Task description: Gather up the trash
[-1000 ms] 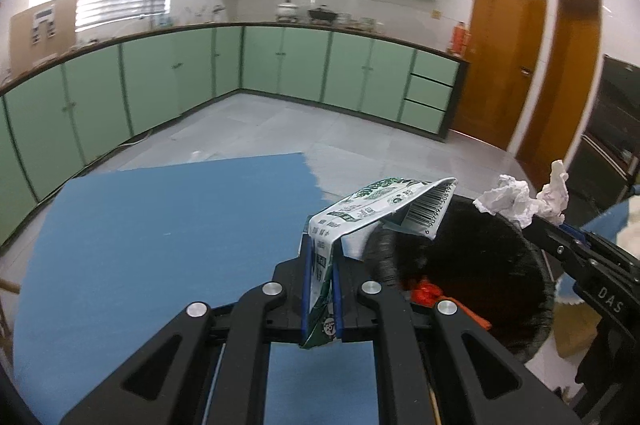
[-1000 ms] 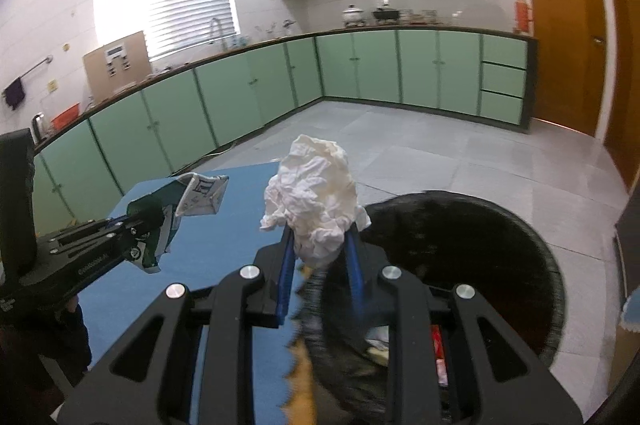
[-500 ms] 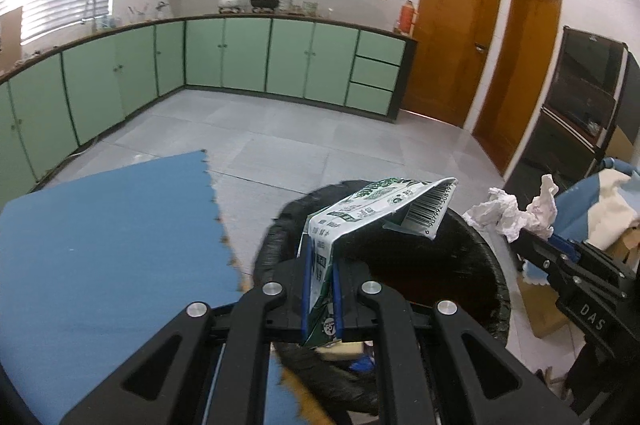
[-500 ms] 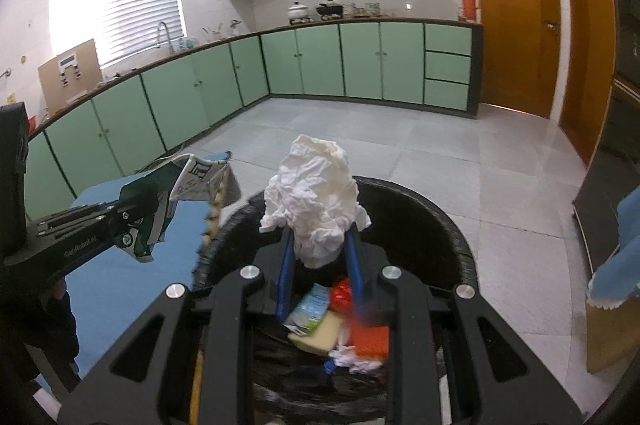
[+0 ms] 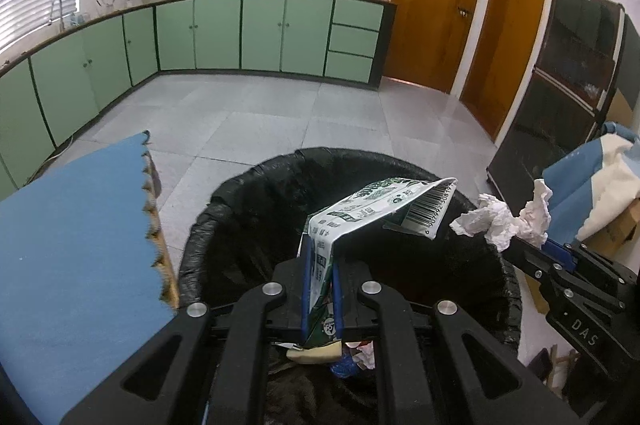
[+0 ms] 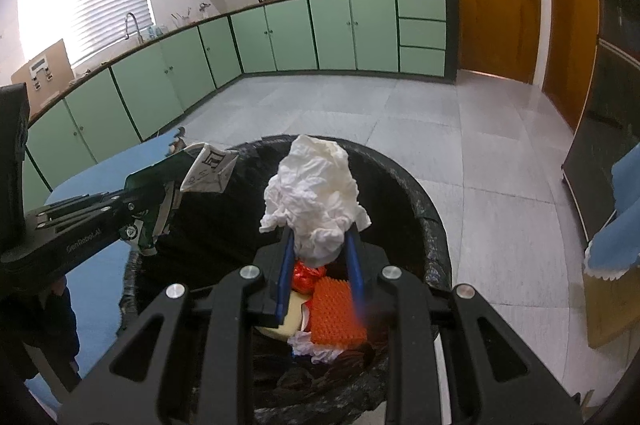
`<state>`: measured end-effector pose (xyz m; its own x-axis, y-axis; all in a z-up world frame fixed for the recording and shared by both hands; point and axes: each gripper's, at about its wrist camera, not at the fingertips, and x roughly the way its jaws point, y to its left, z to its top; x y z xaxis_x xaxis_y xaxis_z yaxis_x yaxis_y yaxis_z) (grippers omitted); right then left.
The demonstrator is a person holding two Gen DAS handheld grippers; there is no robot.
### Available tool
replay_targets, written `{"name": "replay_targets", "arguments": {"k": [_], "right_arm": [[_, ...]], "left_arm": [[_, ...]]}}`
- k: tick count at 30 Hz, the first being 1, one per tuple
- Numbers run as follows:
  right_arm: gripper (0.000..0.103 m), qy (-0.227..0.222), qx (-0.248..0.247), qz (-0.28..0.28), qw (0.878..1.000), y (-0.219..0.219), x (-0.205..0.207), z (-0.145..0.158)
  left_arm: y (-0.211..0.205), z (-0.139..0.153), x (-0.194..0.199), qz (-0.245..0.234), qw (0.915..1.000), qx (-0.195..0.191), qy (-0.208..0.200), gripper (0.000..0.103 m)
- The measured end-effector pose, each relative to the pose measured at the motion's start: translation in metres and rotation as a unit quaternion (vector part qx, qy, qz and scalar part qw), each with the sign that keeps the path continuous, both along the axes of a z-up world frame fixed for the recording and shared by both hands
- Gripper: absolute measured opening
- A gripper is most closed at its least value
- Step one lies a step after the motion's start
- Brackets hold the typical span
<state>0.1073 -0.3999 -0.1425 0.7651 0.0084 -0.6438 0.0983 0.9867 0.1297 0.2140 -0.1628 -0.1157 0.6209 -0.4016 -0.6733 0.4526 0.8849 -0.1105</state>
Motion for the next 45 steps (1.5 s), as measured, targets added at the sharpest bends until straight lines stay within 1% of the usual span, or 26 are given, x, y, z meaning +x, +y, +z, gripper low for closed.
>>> {"name": "replay_targets", "arguments": {"k": [2, 3, 5, 7, 8, 9, 10, 11, 13, 14, 16, 18, 21, 22, 24, 26, 27, 28, 32, 36, 39, 45], "right_arm": [[0.023, 0.004, 0.002, 0.000, 1.000, -0.001, 0.005, -0.007], [0.027, 0.006, 0.003, 0.001, 1.000, 0.000, 0.006, -0.009], [0.029, 0.013, 0.001, 0.002, 1.000, 0.000, 0.010, -0.014], [0.046, 0.018, -0.005, 0.000, 1.000, 0.000, 0.013, -0.017], [0.050, 0.018, -0.007, -0.001, 1.000, -0.001, 0.014, -0.017], [0.057, 0.018, -0.008, -0.003, 1.000, -0.001, 0.015, -0.016], [0.061, 0.019, -0.009, -0.005, 1.000, -0.002, 0.014, -0.017], [0.064, 0.019, -0.011, -0.006, 1.000, -0.002, 0.013, -0.017], [0.080, 0.018, -0.017, -0.014, 1.000, -0.003, 0.011, -0.015], [0.082, 0.016, -0.018, -0.019, 1.000, -0.003, 0.008, -0.014], [0.092, 0.013, -0.015, -0.022, 1.000, -0.005, 0.005, -0.011], [0.093, 0.012, -0.012, -0.023, 1.000, -0.002, 0.001, -0.006], [0.093, 0.011, -0.008, -0.019, 1.000, 0.004, -0.006, 0.003], [0.093, 0.009, -0.005, -0.017, 1.000, 0.008, -0.010, 0.009], [0.094, 0.003, 0.002, -0.013, 1.000, 0.014, -0.016, 0.019], [0.096, -0.010, 0.006, -0.008, 1.000, 0.023, -0.026, 0.034], [0.097, -0.021, 0.009, 0.001, 1.000, 0.032, -0.035, 0.048], [0.097, -0.025, 0.011, 0.006, 1.000, 0.038, -0.038, 0.055], [0.098, -0.049, 0.011, 0.029, 0.998, 0.062, -0.056, 0.083], [0.098, -0.064, 0.002, 0.049, 0.997, 0.087, -0.074, 0.107], [0.098, -0.073, 0.001, 0.060, 0.996, 0.100, -0.086, 0.121], [0.098, -0.087, 0.010, 0.074, 0.993, 0.112, -0.106, 0.145]], "left_arm": [[-0.008, -0.005, 0.004, -0.003, 1.0000, 0.004, 0.004, 0.009], [-0.011, -0.006, 0.007, -0.004, 1.0000, 0.005, 0.007, 0.009], [-0.014, -0.009, 0.012, -0.010, 0.9998, 0.002, 0.018, 0.009], [-0.014, -0.012, 0.014, -0.013, 0.9996, 0.002, 0.027, 0.012], [-0.015, -0.013, 0.014, -0.016, 0.9994, 0.000, 0.030, 0.026], [-0.013, -0.013, 0.016, -0.017, 0.9993, -0.002, 0.032, 0.043], [-0.011, -0.012, 0.014, -0.017, 0.9994, -0.008, 0.028, 0.047], [-0.009, -0.012, 0.013, -0.017, 0.9995, -0.010, 0.024, 0.049], [-0.005, -0.009, 0.011, -0.019, 0.9995, -0.012, 0.023, 0.049], [-0.001, -0.007, 0.010, -0.017, 0.9995, -0.014, 0.021, 0.050], [0.007, -0.001, 0.008, -0.012, 0.9996, -0.019, 0.015, 0.054], [0.016, 0.008, 0.004, -0.007, 0.9997, -0.021, 0.004, 0.060], [0.030, 0.021, -0.004, 0.000, 0.9997, -0.023, -0.010, 0.066], [0.037, 0.026, -0.009, 0.004, 0.9996, -0.026, -0.014, 0.067], [0.052, 0.037, -0.019, 0.012, 0.9991, -0.034, -0.023, 0.073], [0.063, 0.046, -0.028, 0.019, 0.9986, -0.038, -0.030, 0.078], [0.069, 0.051, -0.033, 0.023, 0.9984, -0.039, -0.034, 0.080], [0.077, 0.058, -0.040, 0.029, 0.9980, -0.039, -0.040, 0.081], [0.104, 0.076, -0.066, 0.050, 0.9963, -0.041, -0.056, 0.089], [0.125, 0.092, -0.086, 0.069, 0.9945, -0.044, -0.066, 0.092], [0.139, 0.103, -0.104, 0.080, 0.9931, -0.032, -0.080, 0.094], [0.158, 0.116, -0.134, 0.088, 0.9909, -0.024, -0.099, 0.096]]}}
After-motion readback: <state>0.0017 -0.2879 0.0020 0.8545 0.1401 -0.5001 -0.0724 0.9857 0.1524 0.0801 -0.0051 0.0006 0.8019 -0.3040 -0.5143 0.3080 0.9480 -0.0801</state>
